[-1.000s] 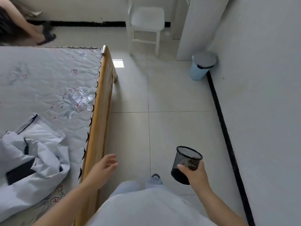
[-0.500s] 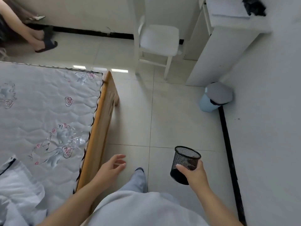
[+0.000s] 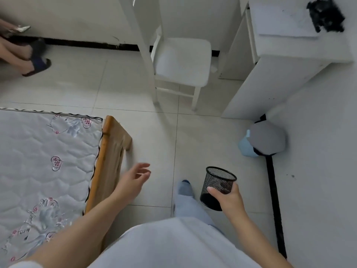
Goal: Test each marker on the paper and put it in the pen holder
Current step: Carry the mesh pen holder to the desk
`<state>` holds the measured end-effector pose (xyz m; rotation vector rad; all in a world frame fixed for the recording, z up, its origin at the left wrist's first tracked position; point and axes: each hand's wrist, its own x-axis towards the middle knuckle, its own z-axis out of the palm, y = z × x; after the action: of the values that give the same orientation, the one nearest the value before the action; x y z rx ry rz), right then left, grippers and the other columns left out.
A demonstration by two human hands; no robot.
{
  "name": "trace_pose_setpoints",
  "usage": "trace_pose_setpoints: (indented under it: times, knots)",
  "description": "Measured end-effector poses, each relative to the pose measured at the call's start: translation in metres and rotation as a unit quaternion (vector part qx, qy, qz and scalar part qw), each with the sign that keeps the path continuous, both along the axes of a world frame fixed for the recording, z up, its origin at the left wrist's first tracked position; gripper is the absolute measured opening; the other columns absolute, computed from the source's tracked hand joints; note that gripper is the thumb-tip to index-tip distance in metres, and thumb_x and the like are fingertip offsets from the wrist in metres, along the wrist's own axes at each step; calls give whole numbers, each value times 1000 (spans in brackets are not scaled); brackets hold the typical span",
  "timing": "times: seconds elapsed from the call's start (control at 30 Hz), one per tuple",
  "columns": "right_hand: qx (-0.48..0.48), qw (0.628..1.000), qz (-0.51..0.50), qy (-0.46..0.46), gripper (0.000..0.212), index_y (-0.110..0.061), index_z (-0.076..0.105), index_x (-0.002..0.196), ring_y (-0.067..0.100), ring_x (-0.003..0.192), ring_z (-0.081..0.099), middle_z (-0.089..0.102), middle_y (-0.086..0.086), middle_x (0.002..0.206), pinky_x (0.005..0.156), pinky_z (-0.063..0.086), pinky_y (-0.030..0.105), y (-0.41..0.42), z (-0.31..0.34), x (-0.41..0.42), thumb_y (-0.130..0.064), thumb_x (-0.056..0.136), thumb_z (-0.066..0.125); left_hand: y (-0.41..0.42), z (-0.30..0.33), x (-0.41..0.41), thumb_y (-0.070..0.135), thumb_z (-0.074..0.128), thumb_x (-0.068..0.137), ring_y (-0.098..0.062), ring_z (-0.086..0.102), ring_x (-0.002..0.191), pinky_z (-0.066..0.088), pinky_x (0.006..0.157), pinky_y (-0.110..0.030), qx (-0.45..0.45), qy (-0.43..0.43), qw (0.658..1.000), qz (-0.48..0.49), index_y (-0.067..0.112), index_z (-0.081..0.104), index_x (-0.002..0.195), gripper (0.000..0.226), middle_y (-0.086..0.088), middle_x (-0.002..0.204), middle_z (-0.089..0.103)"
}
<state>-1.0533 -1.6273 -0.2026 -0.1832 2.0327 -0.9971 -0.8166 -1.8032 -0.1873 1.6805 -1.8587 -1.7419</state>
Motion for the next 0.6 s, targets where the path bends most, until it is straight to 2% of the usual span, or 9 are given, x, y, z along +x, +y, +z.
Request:
trace_pose_setpoints:
  times: [0.07, 0.2, 0.37, 0.47, 0.6]
  knots:
    - [1, 999, 39, 5, 60, -15, 49, 116, 17, 94, 61, 64, -1, 104, 77, 44, 26, -43, 5, -40, -22, 66, 82, -25, 1, -19, 23, 53, 92, -6, 59, 97, 43, 71, -15, 14, -2, 1000, 13, 36, 52, 109, 22, 9, 103, 64]
    - [-5, 996, 91, 25, 60, -16, 50, 115, 16, 95, 60, 64, -3, 104, 77, 42, 25, -130, 20, -111, -25, 65, 83, -91, 4, -64, 20, 54, 91, -6, 58, 95, 43, 70, -19, -2, -1, 998, 69, 31, 53, 109, 21, 4, 103, 64]
    - [-16, 996, 81, 28, 59, -20, 51, 114, 15, 96, 61, 65, -5, 105, 79, 42, 26, -218, 28, -168, -26, 65, 82, -174, 7, -118, 19, 55, 91, -3, 57, 95, 42, 71, -16, -16, -3, 997, 71, 29, 53, 111, 23, 8, 101, 64]
    - [-9, 998, 64, 24, 58, -20, 51, 114, 15, 95, 61, 65, -3, 105, 78, 43, 26, -265, 19, -199, -25, 66, 82, -235, -5, -155, 18, 56, 90, -5, 57, 96, 44, 77, -23, -17, -7, 997, 71, 28, 54, 111, 23, 7, 103, 63]
    - [2, 1000, 14, 23, 59, -17, 51, 116, 18, 97, 60, 65, -1, 106, 80, 44, 28, -318, 16, -239, -25, 66, 81, -322, -10, -212, 20, 56, 90, -7, 59, 97, 45, 75, -25, -3, -13, 1000, 25, 32, 55, 106, 21, 11, 102, 63]
